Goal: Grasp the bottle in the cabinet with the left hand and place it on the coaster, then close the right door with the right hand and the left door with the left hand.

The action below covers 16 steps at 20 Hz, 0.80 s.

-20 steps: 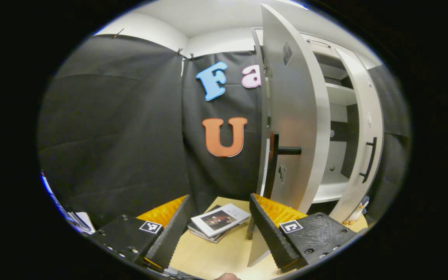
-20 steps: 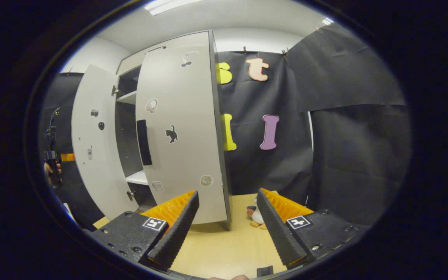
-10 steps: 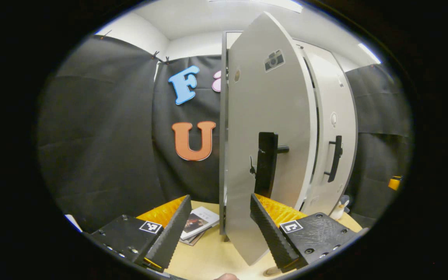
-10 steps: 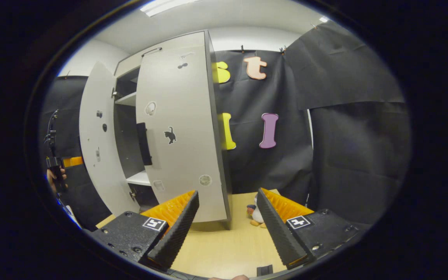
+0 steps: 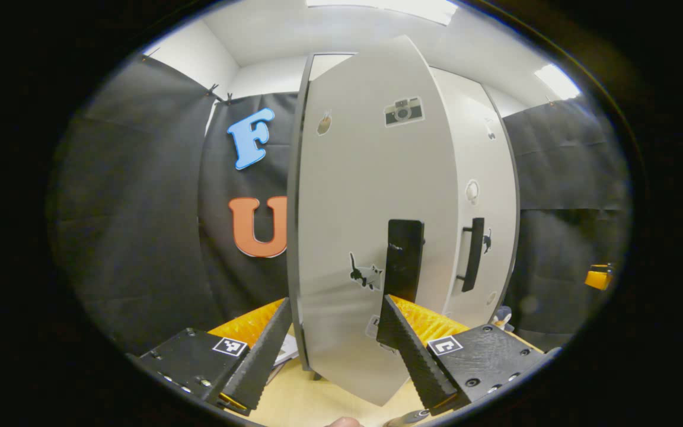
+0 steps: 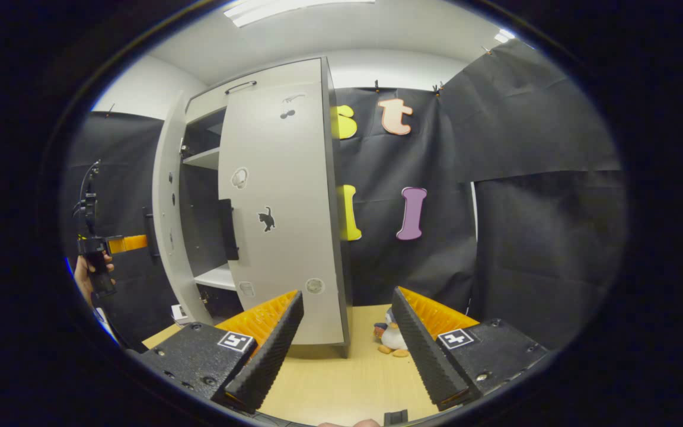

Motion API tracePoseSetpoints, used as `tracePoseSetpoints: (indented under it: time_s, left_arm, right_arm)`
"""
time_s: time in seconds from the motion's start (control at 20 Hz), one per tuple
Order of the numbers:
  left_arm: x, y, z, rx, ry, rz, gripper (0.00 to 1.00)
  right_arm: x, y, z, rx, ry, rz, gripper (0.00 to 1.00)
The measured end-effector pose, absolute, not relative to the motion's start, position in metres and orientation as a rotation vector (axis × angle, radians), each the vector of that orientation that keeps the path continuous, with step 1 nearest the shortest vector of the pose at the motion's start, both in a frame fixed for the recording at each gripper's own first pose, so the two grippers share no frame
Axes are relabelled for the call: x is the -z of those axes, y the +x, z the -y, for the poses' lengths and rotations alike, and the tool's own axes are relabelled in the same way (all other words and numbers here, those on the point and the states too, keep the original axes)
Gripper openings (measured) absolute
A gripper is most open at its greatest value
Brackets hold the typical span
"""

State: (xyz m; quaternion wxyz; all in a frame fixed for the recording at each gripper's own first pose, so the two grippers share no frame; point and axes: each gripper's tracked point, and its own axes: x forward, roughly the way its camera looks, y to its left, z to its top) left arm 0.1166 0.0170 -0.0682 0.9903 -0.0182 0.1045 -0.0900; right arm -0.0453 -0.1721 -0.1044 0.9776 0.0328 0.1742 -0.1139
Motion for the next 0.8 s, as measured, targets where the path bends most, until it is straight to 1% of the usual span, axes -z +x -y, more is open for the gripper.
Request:
tracePoseSetpoints:
  time_s: [0.05, 0.1, 0.2, 0.25, 0.3, 0.35, 0.4, 0.45, 0.55, 0.6, 0.65, 0.7, 0.75, 0.8]
  left_arm:
    - [0.066, 0.118, -0.012, 0.190, -0.036, -0.206, 0.90]
    - [0.064, 0.118, -0.006, 0.203, -0.031, -0.204, 0.95]
    - [0.057, 0.116, 0.000, 0.221, -0.014, -0.192, 0.95]
    - [0.053, 0.114, 0.004, 0.229, -0.007, -0.183, 0.95]
    - [0.049, 0.112, 0.010, 0.238, -0.001, -0.174, 0.98]
    - [0.046, 0.109, 0.015, 0.244, 0.005, -0.165, 1.00]
    - [0.041, 0.107, 0.017, 0.247, 0.010, -0.157, 1.00]
    - [0.036, 0.105, 0.020, 0.248, 0.014, -0.140, 1.00]
    - [0.028, 0.100, 0.021, 0.241, 0.004, -0.115, 1.00]
    - [0.027, 0.096, 0.021, 0.232, -0.005, -0.115, 1.00]
    - [0.024, 0.092, 0.017, 0.220, -0.015, -0.115, 1.00]
    - [0.019, 0.088, 0.015, 0.211, -0.020, -0.116, 1.00]
    - [0.013, 0.085, 0.012, 0.199, -0.024, -0.107, 0.99]
    - [0.006, 0.081, 0.011, 0.194, -0.025, -0.094, 0.99]
  right_arm:
    - [0.101, -0.048, 0.174, 0.233, 0.068, -0.346, 0.98]
    - [0.095, -0.051, 0.173, 0.228, 0.074, -0.340, 0.98]
    - [0.079, -0.053, 0.169, 0.222, 0.088, -0.305, 0.98]
    - [0.070, -0.054, 0.170, 0.222, 0.090, -0.286, 0.94]
    - [0.061, -0.055, 0.170, 0.225, 0.087, -0.267, 0.98]
    - [0.053, -0.053, 0.171, 0.228, 0.081, -0.250, 0.98]
    - [0.045, -0.052, 0.171, 0.229, 0.071, -0.231, 0.94]
    - [0.038, -0.050, 0.171, 0.231, 0.059, -0.214, 0.98]
    - [0.024, -0.047, 0.170, 0.230, 0.038, -0.178, 0.98]
    - [0.019, -0.046, 0.169, 0.230, 0.034, -0.163, 0.94]
    - [0.013, -0.044, 0.170, 0.231, 0.031, -0.149, 0.98]
    - [0.008, -0.043, 0.168, 0.229, 0.031, -0.136, 0.94]
    - [0.002, -0.038, 0.168, 0.225, 0.032, -0.127, 0.98]
    - [-0.003, -0.036, 0.167, 0.223, 0.029, -0.115, 0.98]
